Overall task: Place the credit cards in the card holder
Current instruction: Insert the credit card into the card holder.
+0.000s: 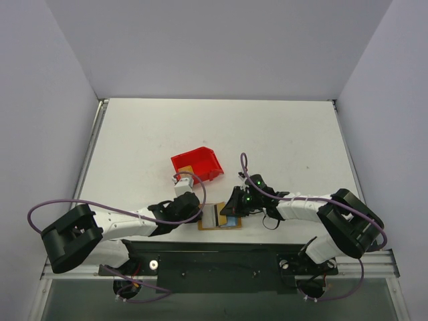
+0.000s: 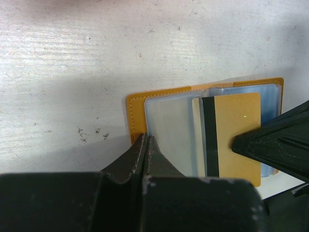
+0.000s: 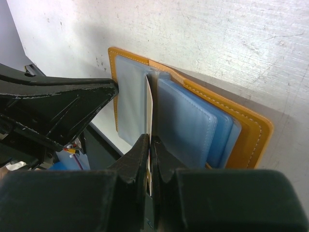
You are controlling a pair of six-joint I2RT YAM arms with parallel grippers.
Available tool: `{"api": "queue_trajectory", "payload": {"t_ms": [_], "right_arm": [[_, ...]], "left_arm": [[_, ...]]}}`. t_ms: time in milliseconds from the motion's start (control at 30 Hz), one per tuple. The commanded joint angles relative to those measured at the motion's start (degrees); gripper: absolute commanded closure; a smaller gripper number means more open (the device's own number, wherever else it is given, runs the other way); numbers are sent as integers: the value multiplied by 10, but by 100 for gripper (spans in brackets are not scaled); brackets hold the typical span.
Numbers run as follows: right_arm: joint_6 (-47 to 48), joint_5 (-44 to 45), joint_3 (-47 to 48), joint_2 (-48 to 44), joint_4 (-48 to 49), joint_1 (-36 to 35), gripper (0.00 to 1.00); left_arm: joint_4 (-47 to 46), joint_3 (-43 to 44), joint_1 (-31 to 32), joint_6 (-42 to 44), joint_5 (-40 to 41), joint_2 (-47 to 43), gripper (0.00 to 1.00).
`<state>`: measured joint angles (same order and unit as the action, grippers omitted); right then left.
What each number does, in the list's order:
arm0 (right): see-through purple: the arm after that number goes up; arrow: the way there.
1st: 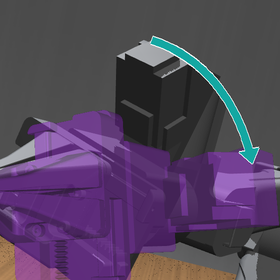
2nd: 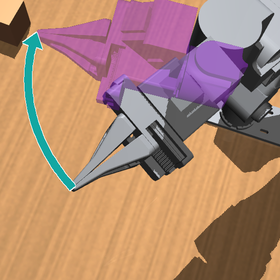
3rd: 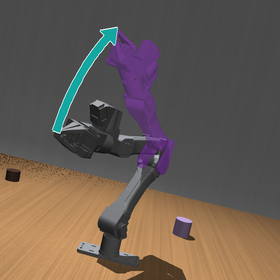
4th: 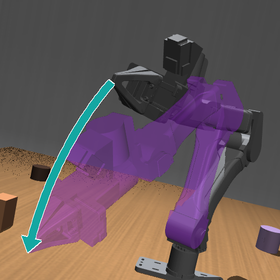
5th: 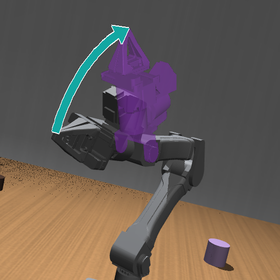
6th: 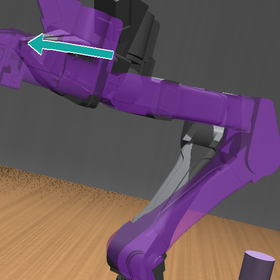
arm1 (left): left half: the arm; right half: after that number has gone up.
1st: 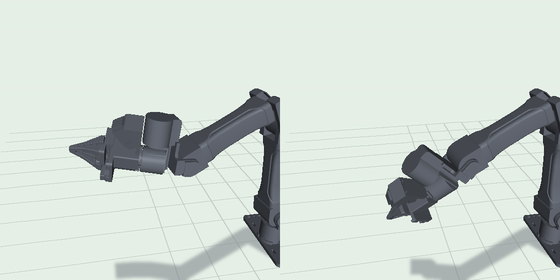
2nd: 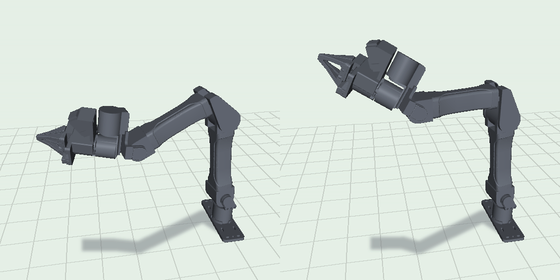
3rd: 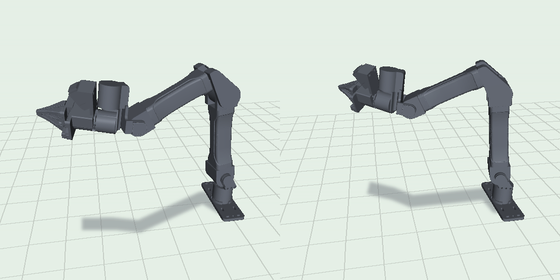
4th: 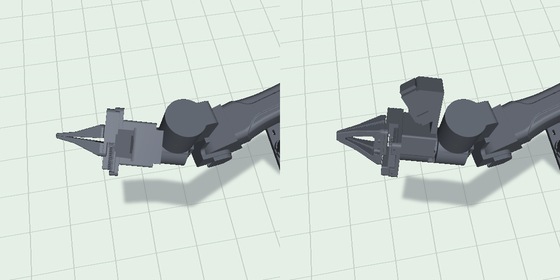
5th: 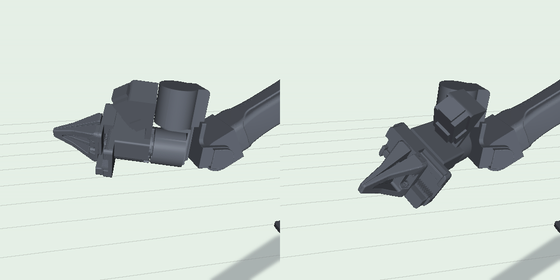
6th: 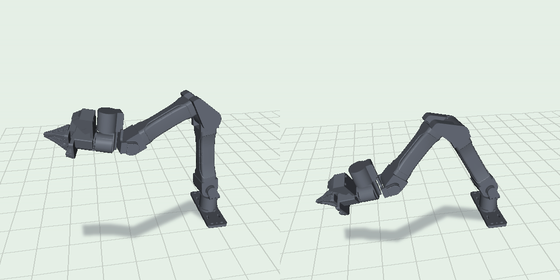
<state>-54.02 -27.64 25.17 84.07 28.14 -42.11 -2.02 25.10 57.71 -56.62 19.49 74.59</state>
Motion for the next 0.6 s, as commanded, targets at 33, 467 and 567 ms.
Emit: {"api": "queue_trajectory", "payload": {"t_ms": [33,467,567], "right_arm": [[6,-14,-6,-9,-39,-8,100],[-36,-5,-8,46,53,-13,100],[-42,-7,-2,60,61,-18,100]], "left_arm": [[52,-15,6,3,-13,21,100],[49,-10,6,5,-19,25,100],[49,-10,6,5,-20,24,100]]}}
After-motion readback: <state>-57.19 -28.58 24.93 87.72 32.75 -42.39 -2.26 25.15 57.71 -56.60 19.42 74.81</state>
